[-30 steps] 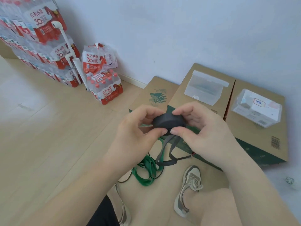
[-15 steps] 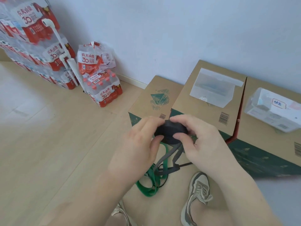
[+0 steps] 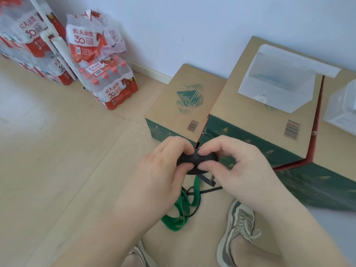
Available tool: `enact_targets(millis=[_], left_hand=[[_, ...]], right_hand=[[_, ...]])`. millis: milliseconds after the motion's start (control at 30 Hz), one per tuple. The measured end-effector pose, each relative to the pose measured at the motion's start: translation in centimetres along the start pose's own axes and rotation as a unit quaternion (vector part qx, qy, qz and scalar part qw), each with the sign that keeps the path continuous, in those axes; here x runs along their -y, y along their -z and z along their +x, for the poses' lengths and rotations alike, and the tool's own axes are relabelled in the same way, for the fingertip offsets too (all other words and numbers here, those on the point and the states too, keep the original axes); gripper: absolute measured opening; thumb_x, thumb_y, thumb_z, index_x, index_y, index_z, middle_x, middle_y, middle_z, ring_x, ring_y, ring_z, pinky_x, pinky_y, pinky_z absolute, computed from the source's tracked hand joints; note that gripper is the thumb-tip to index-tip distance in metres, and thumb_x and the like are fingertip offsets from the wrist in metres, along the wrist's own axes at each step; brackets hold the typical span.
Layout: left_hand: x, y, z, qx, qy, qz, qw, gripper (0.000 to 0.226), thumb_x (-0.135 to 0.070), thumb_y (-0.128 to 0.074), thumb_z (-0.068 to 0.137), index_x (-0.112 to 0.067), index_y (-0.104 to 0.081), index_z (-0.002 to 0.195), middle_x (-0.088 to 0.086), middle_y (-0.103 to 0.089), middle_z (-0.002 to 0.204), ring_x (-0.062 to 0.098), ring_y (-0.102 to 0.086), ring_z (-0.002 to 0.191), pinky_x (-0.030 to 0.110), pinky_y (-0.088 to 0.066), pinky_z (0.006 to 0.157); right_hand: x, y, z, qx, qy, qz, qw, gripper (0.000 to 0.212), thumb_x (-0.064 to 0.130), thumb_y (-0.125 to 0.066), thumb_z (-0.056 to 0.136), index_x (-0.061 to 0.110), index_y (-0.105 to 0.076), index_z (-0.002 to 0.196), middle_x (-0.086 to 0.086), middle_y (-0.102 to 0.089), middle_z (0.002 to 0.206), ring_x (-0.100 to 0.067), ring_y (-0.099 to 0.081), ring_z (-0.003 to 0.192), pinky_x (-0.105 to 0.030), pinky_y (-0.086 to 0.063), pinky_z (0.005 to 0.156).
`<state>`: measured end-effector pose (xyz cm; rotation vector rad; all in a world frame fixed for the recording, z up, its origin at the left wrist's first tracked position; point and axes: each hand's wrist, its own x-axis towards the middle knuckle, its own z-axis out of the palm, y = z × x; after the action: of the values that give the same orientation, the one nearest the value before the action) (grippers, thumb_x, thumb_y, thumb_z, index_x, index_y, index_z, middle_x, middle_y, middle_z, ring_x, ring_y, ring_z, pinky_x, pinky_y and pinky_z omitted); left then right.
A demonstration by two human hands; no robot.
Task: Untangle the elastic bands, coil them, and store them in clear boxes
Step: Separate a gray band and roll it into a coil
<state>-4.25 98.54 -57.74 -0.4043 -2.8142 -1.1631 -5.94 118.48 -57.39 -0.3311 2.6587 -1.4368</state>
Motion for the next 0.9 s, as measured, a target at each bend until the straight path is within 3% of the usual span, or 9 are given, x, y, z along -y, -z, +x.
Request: enact_targets(millis=[67,167,300,433,533,600,733,800,900], left_hand=[[0.4,0.3,0.3,-0.030,0.025,-0.039,0.998,0.035,-0.009,-0.074,0.091,-0.036,-0.054,0.101,-0.016,-0.066,0.095,0.006,-0.069,0.088,0.024,-0.056,0.071],[0.8,0.8,1.0,-0.075,0.086,-0.146,0.983,0.036,-0.005,-0.075,0.090,-0.036,-0.059,0.095,-0.016,-0.069,0.094,0.009,-0.073,0.088,0.013,-0.053,0.066],[0.5,0.4,1.1,-0.090,0.075,-0.191,0.975,0.038,-0.001,-0.074,0.090,-0.035,-0.061,0.099,-0.015,-0.070,0.097,0.013,-0.073,0.097,0.026,-0.062,0.075],[1.6,0.0,1.3,-0.061,0.088,-0.183,0.977,0.033,-0.008,-0.073,0.092,-0.036,-0.057,0.098,-0.014,-0.070,0.099,0.012,-0.074,0.096,0.038,-0.063,0.077],[1.9,-0.2,1.5,-0.033,0.015,-0.036,0.999,0.039,-0.013,-0.073,0.089,-0.036,-0.052,0.112,-0.021,-0.062,0.112,0.002,-0.065,0.102,0.033,-0.059,0.084],[1.9,-0.7,1.7,-0.003,-0.015,-0.007,1.000,0.040,-0.010,-0.072,0.088,-0.034,-0.052,0.114,-0.018,-0.065,0.109,0.001,-0.063,0.096,0.029,-0.055,0.081],[2.3,-1.2,2.2,0.014,0.016,-0.039,0.999,0.023,-0.009,-0.070,0.090,-0.026,-0.056,0.096,-0.011,-0.068,0.093,0.013,-0.068,0.088,0.041,-0.061,0.075],[2.4,-1.0,2.5,0.000,0.051,-0.094,0.994,0.031,-0.005,-0.073,0.090,-0.031,-0.058,0.098,-0.014,-0.069,0.095,0.009,-0.069,0.094,0.035,-0.062,0.076],[1.4,-0.8,2.6,-0.035,0.084,-0.203,0.975,0.046,0.004,-0.072,0.090,-0.035,-0.062,0.111,-0.019,-0.068,0.102,0.004,-0.068,0.101,0.019,-0.060,0.072]], right_hand=[[-0.2,0.1,0.5,0.005,0.009,0.059,0.998,0.037,-0.001,-0.082,0.082,0.032,-0.079,0.099,0.013,-0.071,0.108,-0.010,-0.067,0.108,-0.009,-0.047,0.088],[-0.6,-0.1,0.9,0.013,0.020,0.126,0.992,0.054,-0.009,-0.072,0.089,0.037,-0.077,0.119,0.006,-0.069,0.114,-0.018,-0.065,0.114,-0.017,-0.055,0.088],[-1.0,-1.1,0.9,-0.063,0.034,0.183,0.981,0.050,-0.011,-0.071,0.090,0.030,-0.078,0.120,0.000,-0.075,0.110,-0.023,-0.072,0.108,-0.036,-0.060,0.092],[-1.1,-1.5,0.9,-0.122,0.012,0.220,0.968,0.045,-0.013,-0.076,0.083,0.027,-0.081,0.104,0.004,-0.080,0.103,-0.011,-0.076,0.097,-0.020,-0.061,0.082],[-2.0,-2.1,1.0,-0.094,0.067,0.071,0.991,0.037,-0.009,-0.074,0.087,0.020,-0.081,0.109,0.005,-0.074,0.103,-0.015,-0.070,0.102,-0.018,-0.055,0.087],[-2.6,-2.3,1.0,-0.070,0.094,-0.001,0.993,0.034,-0.008,-0.071,0.091,0.017,-0.081,0.112,0.002,-0.070,0.103,-0.016,-0.067,0.101,-0.017,-0.053,0.085],[-2.6,-2.3,0.9,-0.083,0.061,0.001,0.995,0.035,-0.003,-0.077,0.087,0.021,-0.079,0.113,0.011,-0.075,0.106,-0.008,-0.070,0.103,-0.013,-0.054,0.087],[-2.7,-1.8,0.9,-0.102,0.026,0.044,0.993,0.038,0.005,-0.083,0.084,0.029,-0.077,0.113,0.018,-0.075,0.106,-0.006,-0.071,0.105,-0.010,-0.053,0.086],[-2.9,-1.4,1.1,-0.081,0.059,0.049,0.994,0.052,-0.002,-0.076,0.088,0.028,-0.070,0.131,0.011,-0.071,0.112,-0.015,-0.068,0.110,-0.013,-0.049,0.093]])
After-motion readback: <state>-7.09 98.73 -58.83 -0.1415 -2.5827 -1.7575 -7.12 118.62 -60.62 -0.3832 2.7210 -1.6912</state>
